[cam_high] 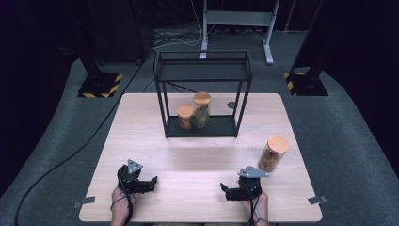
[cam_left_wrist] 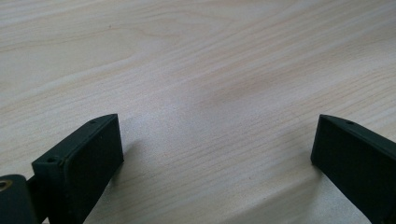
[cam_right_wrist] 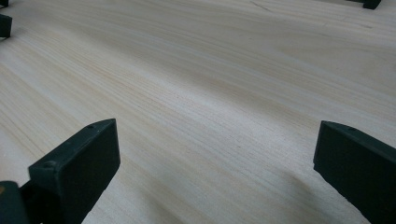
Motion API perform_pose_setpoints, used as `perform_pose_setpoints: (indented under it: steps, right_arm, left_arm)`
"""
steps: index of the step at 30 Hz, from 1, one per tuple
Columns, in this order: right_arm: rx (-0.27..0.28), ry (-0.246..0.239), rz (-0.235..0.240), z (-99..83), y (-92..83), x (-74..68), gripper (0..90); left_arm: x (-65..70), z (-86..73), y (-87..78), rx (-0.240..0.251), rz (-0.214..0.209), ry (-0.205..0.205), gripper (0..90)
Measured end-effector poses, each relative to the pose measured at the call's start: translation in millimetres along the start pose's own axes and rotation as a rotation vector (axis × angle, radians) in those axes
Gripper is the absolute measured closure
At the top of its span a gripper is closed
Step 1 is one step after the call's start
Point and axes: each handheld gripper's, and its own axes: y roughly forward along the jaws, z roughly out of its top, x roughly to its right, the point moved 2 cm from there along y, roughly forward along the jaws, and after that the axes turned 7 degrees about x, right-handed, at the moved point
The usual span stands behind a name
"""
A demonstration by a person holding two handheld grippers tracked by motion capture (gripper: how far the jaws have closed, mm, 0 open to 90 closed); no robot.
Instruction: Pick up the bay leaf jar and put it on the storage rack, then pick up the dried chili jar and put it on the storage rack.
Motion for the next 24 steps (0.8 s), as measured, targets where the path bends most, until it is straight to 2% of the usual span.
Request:
perform_pose_setpoints:
  steps: [5,12,20,24]
  right_arm:
    - [0.023,0.0,-0.009,-0.4,-2.2,0.0,0.0]
    - [0.023,0.005,-0.009,-0.7,-2.9,0.4,0.0]
    - [0.01,0.008,0.033,-0.7,-2.5,1.7,0.0]
    - [0.0,-0.008,0.033,-3.1,-7.3,4.8,0.0]
  left_arm:
    - [-0.1,0.0,0.0,0.0,0.001,-0.001,1.6]
    - [0.0,0.0,0.0,0.0,0.001,-0.001,1.7]
    - [0.0,0.1,0.0,0.0,0.001,0.0,1.7]
    - [-0.1,0.1,-0.1,-0.001,0.001,0.0,1.8]
